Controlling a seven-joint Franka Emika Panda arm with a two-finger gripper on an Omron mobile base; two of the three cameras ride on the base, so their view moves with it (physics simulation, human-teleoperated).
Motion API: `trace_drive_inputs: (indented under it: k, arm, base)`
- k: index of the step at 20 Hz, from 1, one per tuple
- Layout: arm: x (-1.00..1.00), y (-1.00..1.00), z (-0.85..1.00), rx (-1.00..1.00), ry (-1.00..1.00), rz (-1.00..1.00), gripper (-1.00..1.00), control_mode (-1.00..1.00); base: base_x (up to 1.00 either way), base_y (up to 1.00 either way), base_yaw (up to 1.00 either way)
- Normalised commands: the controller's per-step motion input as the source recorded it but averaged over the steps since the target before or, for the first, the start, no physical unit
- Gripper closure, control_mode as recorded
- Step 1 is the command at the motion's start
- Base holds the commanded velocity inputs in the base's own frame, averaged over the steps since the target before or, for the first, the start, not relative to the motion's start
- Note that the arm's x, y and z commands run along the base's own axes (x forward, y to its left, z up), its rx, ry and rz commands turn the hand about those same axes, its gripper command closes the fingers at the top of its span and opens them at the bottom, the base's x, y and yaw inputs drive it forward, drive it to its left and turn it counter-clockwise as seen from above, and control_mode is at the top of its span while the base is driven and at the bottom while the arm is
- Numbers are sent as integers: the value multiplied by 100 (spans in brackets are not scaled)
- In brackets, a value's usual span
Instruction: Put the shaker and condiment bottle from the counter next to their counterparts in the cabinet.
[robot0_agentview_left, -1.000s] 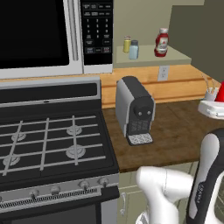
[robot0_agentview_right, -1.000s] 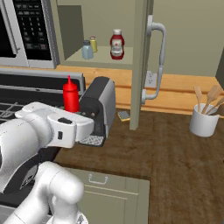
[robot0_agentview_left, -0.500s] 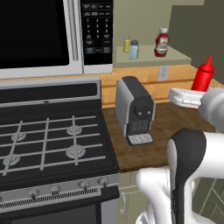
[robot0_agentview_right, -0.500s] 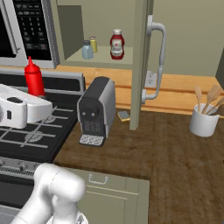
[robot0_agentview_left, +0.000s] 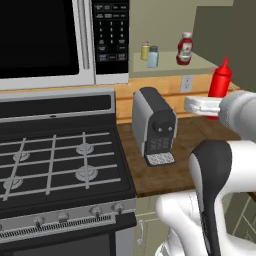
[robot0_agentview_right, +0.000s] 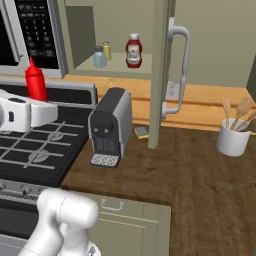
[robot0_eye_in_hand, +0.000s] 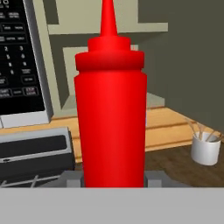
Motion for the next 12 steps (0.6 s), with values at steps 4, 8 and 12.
trace_drive_inputs:
  k: [4,8,12]
  arm:
    - [30,-13,0,0,0,8,100,-100]
    - [13,8,-4,-3,4,3,100,-100]
    - [34,0,0,0,0,-2,100,-100]
  base:
    - [0,0,0]
    - [0,0,0]
    - [0,0,0]
